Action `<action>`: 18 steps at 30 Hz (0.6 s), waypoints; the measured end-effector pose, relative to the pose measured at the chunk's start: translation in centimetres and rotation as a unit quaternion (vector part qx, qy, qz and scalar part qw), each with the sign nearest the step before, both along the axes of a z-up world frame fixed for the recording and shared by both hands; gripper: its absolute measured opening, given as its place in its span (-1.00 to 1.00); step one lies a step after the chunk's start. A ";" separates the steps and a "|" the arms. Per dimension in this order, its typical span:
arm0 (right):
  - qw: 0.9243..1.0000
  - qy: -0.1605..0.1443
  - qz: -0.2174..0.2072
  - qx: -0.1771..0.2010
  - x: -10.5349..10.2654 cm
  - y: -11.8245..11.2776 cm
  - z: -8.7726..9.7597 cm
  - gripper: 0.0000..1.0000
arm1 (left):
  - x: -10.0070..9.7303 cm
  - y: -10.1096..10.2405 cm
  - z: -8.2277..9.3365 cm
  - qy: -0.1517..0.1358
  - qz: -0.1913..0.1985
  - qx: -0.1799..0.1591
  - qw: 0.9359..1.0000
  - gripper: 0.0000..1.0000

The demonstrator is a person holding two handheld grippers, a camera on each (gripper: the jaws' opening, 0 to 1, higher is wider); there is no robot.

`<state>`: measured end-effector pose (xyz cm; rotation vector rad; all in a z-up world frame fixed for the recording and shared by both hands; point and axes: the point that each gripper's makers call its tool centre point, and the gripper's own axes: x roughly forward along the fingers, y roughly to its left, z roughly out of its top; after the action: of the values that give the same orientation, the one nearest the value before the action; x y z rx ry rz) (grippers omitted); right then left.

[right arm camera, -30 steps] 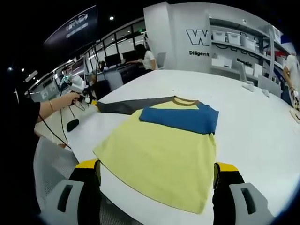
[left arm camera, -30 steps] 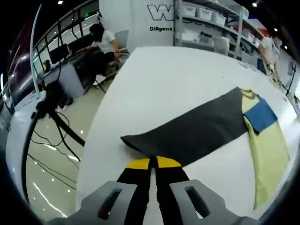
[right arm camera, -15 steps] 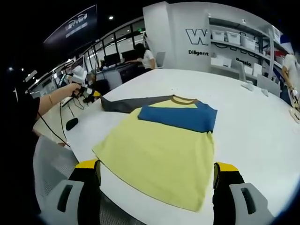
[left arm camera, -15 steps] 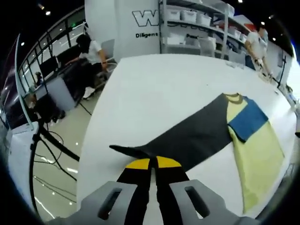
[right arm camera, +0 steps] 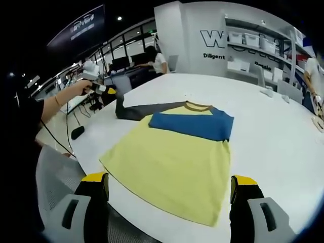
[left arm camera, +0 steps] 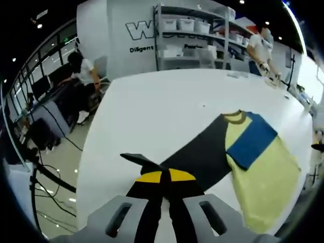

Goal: Fold the garment on the visible template until the final outline fits inside the template.

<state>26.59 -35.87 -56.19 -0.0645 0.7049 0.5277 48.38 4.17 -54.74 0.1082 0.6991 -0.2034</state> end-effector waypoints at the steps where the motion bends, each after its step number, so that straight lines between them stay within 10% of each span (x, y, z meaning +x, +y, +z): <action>1: 1.000 -0.001 -0.001 0.002 0.0 0.0 0.0 0.99 | 0.2 -0.4 0.2 -0.003 -0.003 -0.002 1.000 -0.99; 18: 1.000 0.001 -0.008 0.006 -0.2 -0.2 -0.1 0.98 | 3.7 -8.0 3.3 -0.030 -0.062 -0.030 0.997 -0.99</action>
<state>26.35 -36.11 -56.26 -0.0477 0.7043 0.5167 52.08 -3.82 -51.48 0.1002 0.6272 -0.3382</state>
